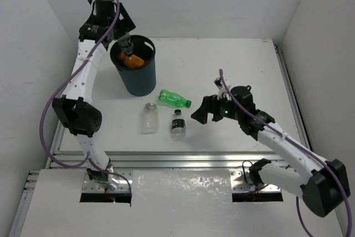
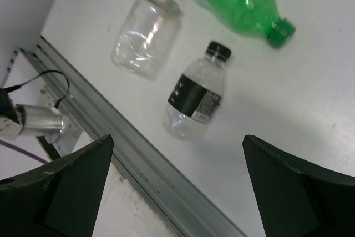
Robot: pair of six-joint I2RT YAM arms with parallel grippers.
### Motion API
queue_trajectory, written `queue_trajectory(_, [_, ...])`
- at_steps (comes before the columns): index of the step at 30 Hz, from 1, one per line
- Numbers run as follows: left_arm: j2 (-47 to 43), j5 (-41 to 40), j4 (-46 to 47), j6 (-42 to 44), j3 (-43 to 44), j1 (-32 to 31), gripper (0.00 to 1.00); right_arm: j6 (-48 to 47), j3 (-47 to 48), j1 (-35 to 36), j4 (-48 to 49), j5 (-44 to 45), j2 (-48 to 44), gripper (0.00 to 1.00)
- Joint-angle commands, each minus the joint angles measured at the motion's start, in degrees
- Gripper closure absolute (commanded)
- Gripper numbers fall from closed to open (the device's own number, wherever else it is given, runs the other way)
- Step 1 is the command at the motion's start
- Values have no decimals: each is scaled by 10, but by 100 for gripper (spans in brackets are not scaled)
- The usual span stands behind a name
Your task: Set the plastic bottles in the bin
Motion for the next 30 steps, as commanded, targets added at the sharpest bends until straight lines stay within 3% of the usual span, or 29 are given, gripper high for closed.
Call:
queue_trajectory(1, [-24,47,7,1,-1,4,0,69,37,79,-21,130,45,1])
queue_trajectory(4, [-46,60,9,0,-12,4,0,103,76,153,-47,240,112,1])
queue_trajectory(8, [-110,34,-8,11,-36,-7,0,137,126,199,-43,290,212,1])
queue_trajectory(13, [-234,-2,15,39,-133,-12,0,144,188,252,-70,358,324,1])
queue_trajectory(18, [-318,10,14,57,-204,-12,0,154,211,269,-96,436,386,1])
queue_trajectory(20, [-346,31,27,57,-265,-12,0,151,212,269,-90,439,409,6])
queue_trajectory(21, [-371,52,44,57,-286,-12,0,146,210,269,-83,439,416,9])
queue_trajectory(23, [-398,76,60,57,-344,-12,0,145,207,269,-78,440,427,28])
queue_trajectory(24, [-405,113,66,56,-380,-12,0,143,197,269,-68,439,424,43])
queue_trajectory(30, [-468,280,143,29,-510,-46,0,46,100,269,54,351,315,78])
